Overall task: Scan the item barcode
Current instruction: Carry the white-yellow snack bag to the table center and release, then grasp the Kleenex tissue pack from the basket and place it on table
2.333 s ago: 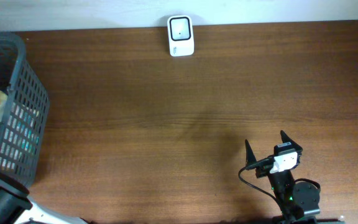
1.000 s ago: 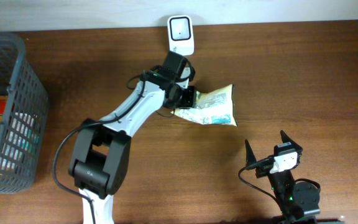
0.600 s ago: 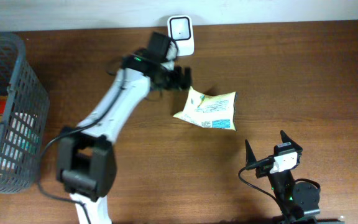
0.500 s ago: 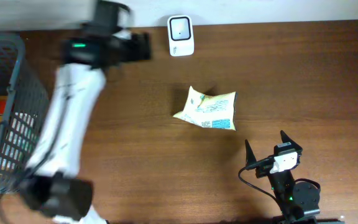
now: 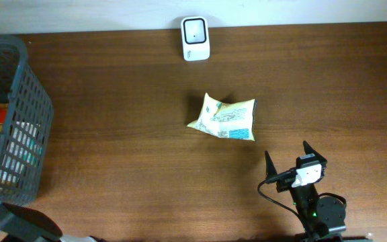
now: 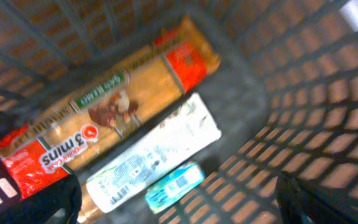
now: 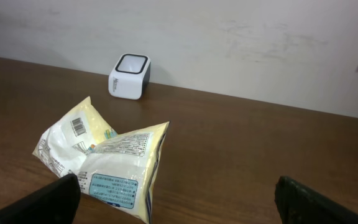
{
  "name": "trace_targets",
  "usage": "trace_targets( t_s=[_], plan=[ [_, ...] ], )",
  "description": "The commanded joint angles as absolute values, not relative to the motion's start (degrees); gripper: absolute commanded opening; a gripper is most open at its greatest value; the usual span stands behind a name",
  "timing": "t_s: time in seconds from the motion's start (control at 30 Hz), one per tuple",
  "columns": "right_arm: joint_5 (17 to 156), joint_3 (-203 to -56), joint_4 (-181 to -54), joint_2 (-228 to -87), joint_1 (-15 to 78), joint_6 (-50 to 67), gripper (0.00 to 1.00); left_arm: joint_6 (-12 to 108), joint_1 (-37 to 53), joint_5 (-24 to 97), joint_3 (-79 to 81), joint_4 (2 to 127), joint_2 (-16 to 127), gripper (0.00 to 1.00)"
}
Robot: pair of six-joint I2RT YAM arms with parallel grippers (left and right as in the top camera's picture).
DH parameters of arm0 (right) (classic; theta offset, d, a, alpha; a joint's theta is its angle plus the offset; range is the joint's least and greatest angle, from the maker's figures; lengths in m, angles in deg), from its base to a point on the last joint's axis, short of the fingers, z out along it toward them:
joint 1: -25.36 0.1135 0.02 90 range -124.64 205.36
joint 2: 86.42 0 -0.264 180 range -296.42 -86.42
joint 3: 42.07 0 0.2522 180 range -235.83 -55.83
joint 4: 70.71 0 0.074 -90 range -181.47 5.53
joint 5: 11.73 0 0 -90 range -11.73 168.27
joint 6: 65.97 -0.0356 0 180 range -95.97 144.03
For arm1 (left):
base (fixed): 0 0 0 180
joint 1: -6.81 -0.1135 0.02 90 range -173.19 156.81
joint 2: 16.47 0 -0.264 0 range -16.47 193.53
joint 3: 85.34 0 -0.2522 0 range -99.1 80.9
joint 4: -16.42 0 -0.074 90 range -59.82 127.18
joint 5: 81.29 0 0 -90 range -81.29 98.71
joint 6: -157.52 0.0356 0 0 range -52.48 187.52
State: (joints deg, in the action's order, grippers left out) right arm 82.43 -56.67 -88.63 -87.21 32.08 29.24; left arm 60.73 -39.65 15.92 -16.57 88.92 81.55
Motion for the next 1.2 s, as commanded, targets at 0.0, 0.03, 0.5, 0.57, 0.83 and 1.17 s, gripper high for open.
trace_targets(
  t_s=[0.0,0.03,0.5,0.57,0.83,1.17],
  plan=[
    [82.15,-56.15,-88.59,-86.82,31.66,29.62,0.99,73.8,-40.02,19.09,-12.29,88.79,86.73,0.86],
    [82.15,-56.15,-88.59,-86.82,31.66,29.62,0.99,77.67,-40.02,20.86,-11.81,88.96,88.8,0.84],
    [82.15,-56.15,-88.59,-86.82,31.66,29.62,0.99,90.39,-39.93,27.04,-11.81,91.74,101.77,0.5],
    [82.15,-56.15,-88.59,-86.82,31.66,29.62,0.99,90.39,-39.5,27.06,-11.81,91.39,101.98,0.49],
    [82.15,-56.15,-88.59,-86.82,31.66,29.62,0.99,90.35,-36.48,27.0,-12.05,91.28,103.91,0.0],
    [82.15,-56.15,-88.59,-86.82,31.66,29.62,0.99,74.98,-36.48,16.22,-51.74,110.1,103.8,0.0]
  ],
)
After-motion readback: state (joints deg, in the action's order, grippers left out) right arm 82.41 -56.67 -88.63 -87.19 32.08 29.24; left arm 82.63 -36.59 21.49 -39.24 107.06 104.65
